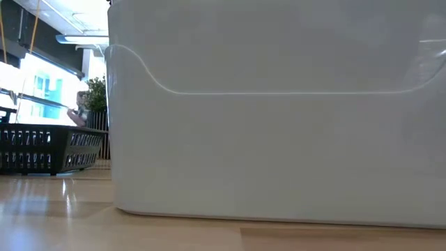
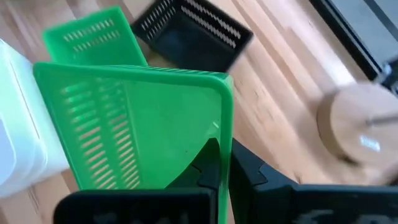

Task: Stack baskets by color
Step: Stack the bottom green bin on the stacked green bin

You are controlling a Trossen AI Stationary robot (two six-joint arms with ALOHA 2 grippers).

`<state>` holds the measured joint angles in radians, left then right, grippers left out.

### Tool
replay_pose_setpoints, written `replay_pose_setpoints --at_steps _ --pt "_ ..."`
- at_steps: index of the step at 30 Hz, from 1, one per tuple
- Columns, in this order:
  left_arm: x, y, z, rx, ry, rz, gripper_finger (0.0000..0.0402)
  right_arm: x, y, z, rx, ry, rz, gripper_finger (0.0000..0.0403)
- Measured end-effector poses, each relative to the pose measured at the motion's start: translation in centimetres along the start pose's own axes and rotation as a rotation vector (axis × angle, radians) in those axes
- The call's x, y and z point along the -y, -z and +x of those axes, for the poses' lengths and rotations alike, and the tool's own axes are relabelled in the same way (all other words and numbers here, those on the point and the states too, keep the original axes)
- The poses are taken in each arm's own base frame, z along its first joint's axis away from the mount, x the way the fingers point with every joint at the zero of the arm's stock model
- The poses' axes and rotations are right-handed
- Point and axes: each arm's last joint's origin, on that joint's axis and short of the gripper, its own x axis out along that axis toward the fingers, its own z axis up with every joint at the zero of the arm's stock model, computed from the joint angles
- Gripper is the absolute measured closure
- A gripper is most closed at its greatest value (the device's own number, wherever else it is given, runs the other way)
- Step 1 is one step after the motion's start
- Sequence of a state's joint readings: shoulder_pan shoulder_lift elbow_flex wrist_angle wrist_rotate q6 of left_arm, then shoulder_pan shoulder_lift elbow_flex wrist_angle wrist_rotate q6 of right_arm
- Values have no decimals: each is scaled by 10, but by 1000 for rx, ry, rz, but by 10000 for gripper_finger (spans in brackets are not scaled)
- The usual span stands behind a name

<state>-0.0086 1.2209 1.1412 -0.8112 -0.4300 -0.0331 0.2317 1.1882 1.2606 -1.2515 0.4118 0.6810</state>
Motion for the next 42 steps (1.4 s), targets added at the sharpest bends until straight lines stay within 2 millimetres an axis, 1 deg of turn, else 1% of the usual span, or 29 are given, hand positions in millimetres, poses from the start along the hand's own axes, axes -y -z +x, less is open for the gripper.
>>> replay_pose_setpoints --at_steps 7,12,22,24,26,30,32,36,42 --pt "2 2 0 -26 95 -7 264 20 -35 14 98 -98 -90 403" --pt "2 8 0 -86 118 -11 264 38 -55 20 178 -154 -120 403" --pt "2 14 -1 -144 114 6 264 63 -82 21 367 -229 -163 403" --pt "2 15 -1 -154 114 11 264 68 -86 21 386 -246 -170 403" --pt "0 16 -1 -170 109 12 264 70 -95 19 395 -247 -174 403" --pt "-4 17 1 -182 96 -4 264 71 -115 19 360 -236 -235 403" --pt "-7 18 2 -192 89 -10 264 69 -124 22 307 -230 -261 403" --pt "-11 21 3 -222 80 -18 264 63 -141 36 182 -230 -283 403" --pt "-12 24 3 -259 77 -10 264 52 -157 66 6 -344 -306 403"
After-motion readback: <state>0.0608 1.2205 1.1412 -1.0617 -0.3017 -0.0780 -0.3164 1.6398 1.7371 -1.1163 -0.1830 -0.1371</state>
